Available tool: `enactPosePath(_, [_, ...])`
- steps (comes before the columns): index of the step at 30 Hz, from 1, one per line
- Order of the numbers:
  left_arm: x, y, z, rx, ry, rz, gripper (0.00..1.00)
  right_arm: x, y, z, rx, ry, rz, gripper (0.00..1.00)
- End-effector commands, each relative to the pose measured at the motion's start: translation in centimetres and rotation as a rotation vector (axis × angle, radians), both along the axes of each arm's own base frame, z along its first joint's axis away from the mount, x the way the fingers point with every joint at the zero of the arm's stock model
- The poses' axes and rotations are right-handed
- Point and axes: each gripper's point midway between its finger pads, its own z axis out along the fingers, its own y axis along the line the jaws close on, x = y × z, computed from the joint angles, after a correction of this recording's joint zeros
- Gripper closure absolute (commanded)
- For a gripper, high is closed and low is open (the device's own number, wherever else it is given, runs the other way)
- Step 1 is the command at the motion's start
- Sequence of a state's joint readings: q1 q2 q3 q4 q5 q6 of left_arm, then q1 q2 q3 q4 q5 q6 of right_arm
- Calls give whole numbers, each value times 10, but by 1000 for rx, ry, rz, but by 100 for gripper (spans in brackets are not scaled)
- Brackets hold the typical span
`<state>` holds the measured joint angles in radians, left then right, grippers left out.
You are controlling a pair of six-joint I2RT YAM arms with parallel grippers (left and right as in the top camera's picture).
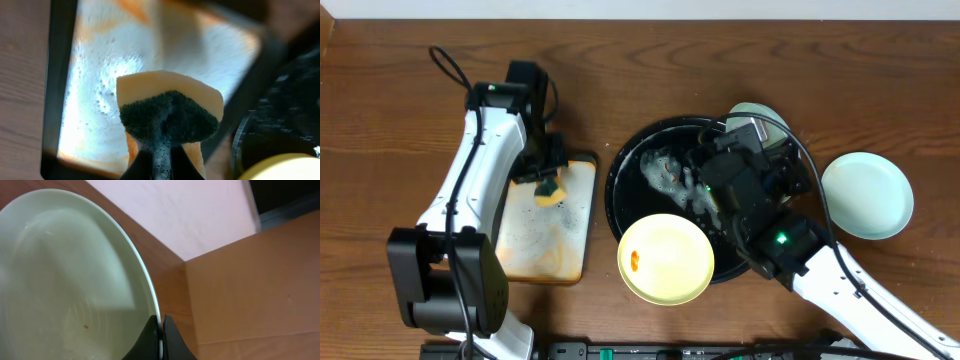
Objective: Clean dirty plates on tray and stack at the side
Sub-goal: 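Carry the green plate right and stack it on the cleaned plate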
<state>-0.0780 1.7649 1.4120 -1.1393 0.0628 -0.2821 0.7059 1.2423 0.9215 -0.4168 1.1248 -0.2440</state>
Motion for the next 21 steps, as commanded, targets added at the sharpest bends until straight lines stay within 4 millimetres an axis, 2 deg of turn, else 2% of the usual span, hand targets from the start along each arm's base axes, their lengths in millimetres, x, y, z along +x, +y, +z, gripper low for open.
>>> enactPosePath(1, [-9,13,-9,31,15,3,92,4,-2,2,113,-33,-11,99])
enactPosePath(7, [-13,21,-8,30,3,25,92,6,-3,-6,168,-10,-5,99])
enactPosePath(12, [-9,21,10,27,-72,22,92,9,1,-14,201,31,29,99])
enactPosePath(15, [-14,21,21,28,-112,11,92,8,1,-14,201,32,32,99])
enactPosePath(18, [-24,28,18,62,-141,15,92,8,1,-14,202,31,30,99])
enactPosePath(21, [-33,28,5,60,-174,16,92,8,1,-14,203,31,30,99])
